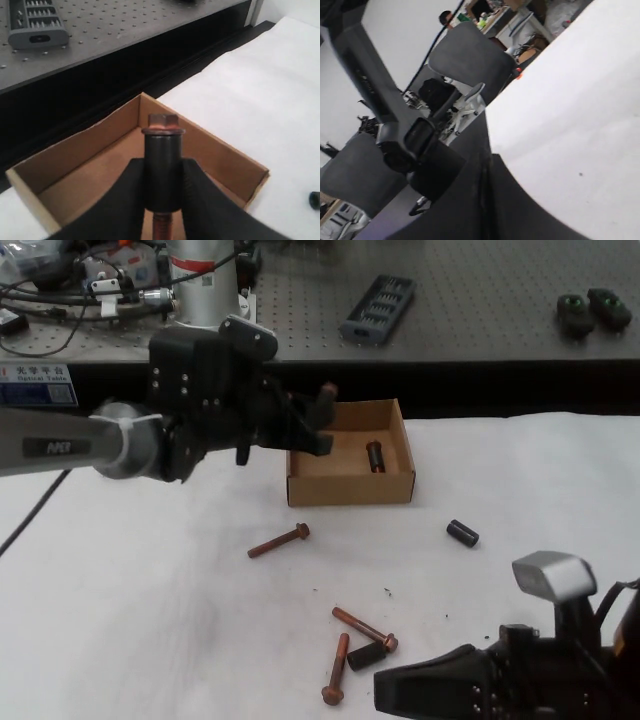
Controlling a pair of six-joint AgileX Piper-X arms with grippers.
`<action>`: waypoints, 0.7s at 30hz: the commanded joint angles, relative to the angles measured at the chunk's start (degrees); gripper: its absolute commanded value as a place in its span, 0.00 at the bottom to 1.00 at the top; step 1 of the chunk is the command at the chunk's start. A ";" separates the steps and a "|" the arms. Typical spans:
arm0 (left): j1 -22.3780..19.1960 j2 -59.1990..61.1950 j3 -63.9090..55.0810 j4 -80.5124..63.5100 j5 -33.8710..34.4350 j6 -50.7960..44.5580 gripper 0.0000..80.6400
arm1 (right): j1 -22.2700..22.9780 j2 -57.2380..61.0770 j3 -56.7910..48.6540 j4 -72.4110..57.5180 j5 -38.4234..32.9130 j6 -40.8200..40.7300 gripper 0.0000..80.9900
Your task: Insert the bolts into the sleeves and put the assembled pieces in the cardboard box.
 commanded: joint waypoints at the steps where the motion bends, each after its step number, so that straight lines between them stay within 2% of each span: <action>1: 1.08 0.17 -1.47 2.72 -0.27 5.21 0.12 | -0.48 -0.83 -0.51 6.94 5.66 -7.87 0.05; 9: 1.08 3.33 -5.48 5.94 -0.09 5.32 0.12 | -0.48 -2.81 -5.11 19.58 11.57 -15.31 0.05; 17: 1.08 4.38 -7.39 6.17 -0.31 5.32 0.12 | -0.48 -12.07 -9.39 45.03 21.84 -30.41 0.05; 21: 0.98 4.38 -7.39 7.21 0.03 5.32 0.12 | -0.48 -16.61 -9.49 49.49 23.86 -33.01 0.05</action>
